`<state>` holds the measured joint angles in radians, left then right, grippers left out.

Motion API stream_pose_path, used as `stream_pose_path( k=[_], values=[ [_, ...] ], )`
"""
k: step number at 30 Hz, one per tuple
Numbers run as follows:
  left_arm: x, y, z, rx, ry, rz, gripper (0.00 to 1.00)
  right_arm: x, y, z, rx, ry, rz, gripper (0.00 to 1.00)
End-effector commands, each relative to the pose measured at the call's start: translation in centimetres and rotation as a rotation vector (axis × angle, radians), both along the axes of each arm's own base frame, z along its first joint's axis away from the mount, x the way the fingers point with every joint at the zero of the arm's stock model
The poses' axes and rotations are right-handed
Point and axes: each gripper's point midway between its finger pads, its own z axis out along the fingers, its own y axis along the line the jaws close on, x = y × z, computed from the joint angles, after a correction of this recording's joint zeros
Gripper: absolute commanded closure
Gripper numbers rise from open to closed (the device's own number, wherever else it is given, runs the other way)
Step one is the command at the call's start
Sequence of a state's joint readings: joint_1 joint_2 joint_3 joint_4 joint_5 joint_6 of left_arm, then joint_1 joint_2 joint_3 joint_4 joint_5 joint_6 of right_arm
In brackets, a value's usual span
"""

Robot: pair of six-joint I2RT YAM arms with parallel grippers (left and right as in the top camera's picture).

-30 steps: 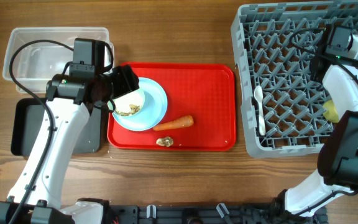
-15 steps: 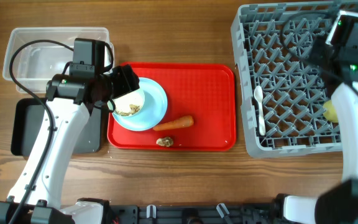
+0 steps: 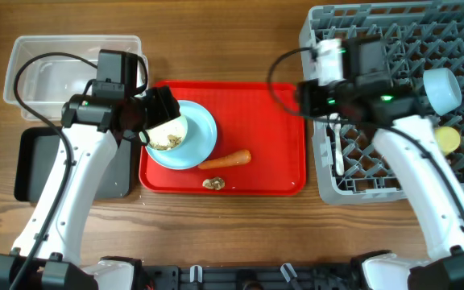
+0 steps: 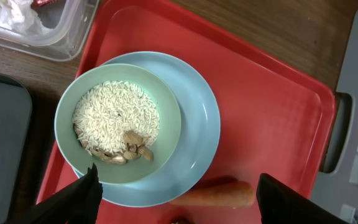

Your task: Sort waste into correct bins and load items into the dishwasher rack

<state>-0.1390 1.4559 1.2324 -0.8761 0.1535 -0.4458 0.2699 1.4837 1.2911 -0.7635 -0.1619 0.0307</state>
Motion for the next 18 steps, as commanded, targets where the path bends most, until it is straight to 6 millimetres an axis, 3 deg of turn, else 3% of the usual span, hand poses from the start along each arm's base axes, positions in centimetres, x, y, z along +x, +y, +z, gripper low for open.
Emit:
stream_pose_path(
  k=[1, 8, 18],
  values=[
    [0.7, 0.2, -0.7, 0.022, 0.007, -0.005, 0.20, -0.8, 2.7, -1.9, 0.053, 0.096, -0.015, 0.31],
    [1.9, -0.7, -4.0, 0.030, 0.067, -0.023, 0.21, -2.1, 3.3, -4.4, 0.035, 0.212, -0.034, 0.31],
    [3.4, -5.0, -9.8, 0.046, 0.122, -0.125, 0.30, -3.1, 2.9, -5.3, 0.012, 0.267, -0.036, 0.30]
  ],
)
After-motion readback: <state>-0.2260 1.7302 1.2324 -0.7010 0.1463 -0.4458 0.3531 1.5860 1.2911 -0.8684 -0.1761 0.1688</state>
